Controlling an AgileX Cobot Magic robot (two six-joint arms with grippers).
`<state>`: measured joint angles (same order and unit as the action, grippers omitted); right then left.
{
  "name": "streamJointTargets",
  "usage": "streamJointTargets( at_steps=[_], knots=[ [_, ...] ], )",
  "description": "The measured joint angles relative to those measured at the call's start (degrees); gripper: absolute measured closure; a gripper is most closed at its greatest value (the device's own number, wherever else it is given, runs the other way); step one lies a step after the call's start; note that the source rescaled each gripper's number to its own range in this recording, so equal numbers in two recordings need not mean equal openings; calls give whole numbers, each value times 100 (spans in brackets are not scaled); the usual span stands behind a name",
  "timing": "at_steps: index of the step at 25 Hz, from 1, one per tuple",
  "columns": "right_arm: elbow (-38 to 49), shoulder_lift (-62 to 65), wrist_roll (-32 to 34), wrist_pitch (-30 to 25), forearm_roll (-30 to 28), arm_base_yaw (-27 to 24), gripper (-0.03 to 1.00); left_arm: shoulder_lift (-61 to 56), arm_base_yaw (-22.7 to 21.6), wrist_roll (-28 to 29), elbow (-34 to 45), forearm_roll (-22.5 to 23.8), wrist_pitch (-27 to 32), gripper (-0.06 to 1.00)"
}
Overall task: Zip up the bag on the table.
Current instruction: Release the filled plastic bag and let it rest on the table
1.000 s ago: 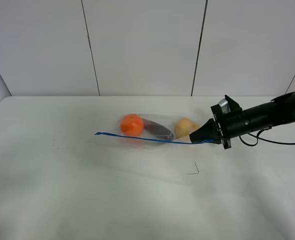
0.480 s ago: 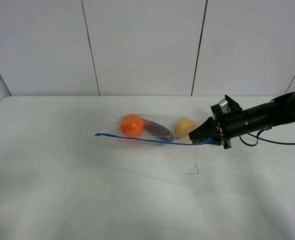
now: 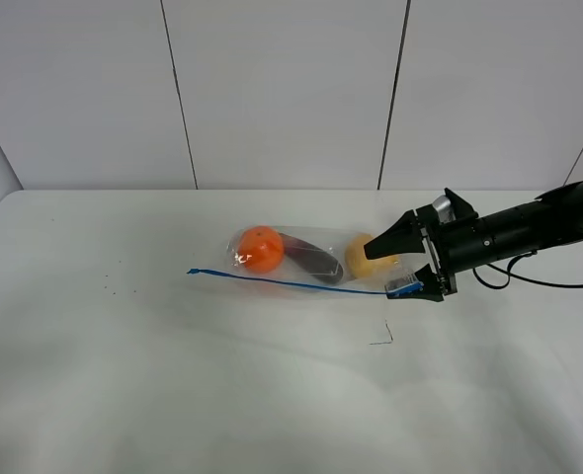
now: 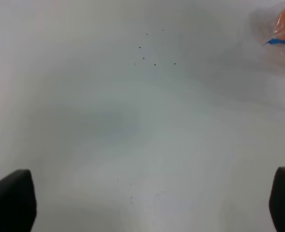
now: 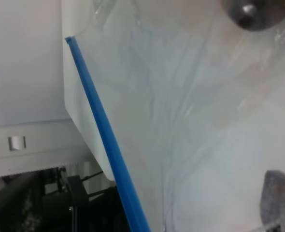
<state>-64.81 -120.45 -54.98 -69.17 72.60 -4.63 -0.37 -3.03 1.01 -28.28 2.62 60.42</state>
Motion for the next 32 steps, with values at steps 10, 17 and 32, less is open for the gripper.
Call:
streamJointTargets(
  at_steps=[10, 17, 32],
  knots=[
    [0, 17, 230, 26, -266, 0, -3, 0, 0, 6, 0, 0, 0, -6],
    [0, 609, 1555, 1368, -2299, 0, -3, 0, 0, 6, 0, 0, 0, -6],
    [5, 1513, 5444, 2393, -6985, 0, -3, 0, 0, 11, 0, 0, 0, -6]
  ],
)
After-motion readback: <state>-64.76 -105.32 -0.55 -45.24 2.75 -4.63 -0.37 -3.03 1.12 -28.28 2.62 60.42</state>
